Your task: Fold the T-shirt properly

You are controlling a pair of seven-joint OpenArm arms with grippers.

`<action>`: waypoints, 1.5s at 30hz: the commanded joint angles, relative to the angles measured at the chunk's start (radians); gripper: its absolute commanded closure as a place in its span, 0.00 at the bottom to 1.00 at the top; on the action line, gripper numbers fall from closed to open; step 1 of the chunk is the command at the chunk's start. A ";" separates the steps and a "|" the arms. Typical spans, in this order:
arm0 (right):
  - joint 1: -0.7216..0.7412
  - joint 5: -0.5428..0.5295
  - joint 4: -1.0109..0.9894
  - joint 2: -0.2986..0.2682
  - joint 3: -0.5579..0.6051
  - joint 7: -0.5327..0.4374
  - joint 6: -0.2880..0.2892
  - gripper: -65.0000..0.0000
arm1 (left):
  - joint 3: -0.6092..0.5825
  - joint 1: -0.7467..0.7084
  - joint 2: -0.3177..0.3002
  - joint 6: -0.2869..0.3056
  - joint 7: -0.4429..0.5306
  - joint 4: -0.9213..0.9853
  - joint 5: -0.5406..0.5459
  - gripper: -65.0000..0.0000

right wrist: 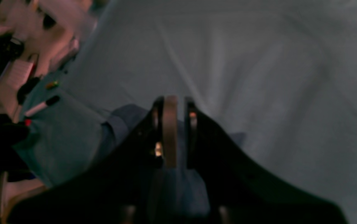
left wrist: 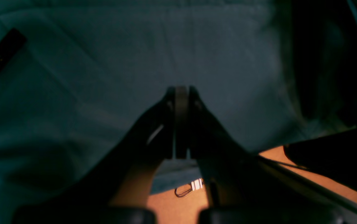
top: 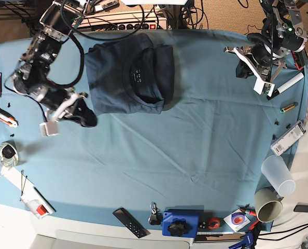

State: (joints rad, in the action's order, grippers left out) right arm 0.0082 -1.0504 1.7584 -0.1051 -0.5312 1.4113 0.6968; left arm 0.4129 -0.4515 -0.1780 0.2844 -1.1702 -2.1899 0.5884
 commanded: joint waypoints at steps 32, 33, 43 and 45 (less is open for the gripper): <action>-0.667 -0.127 0.278 -0.116 -0.284 -0.015 0.001 1.00 | 0.142 -0.356 -0.108 -0.052 -0.087 -0.024 -0.054 1.00; -0.686 -0.125 0.278 -0.116 -0.284 -0.015 0.001 1.00 | 0.142 -0.374 -0.105 -0.052 -0.085 -0.024 -0.054 1.00; -0.805 0.042 0.275 -0.085 -0.280 -0.015 0.001 1.00 | 0.139 -0.527 -0.039 -0.052 0.046 0.005 -0.054 1.00; -0.811 0.077 0.275 -0.071 -0.279 -0.015 0.001 1.00 | 0.139 -0.533 -0.027 -0.052 0.046 0.024 -0.053 1.00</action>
State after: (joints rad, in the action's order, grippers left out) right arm -0.7925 -0.9535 2.0216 -0.1631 -0.8032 1.4097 0.6968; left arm 0.5480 -0.9691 -0.2016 0.2321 -1.1271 -2.1548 0.5312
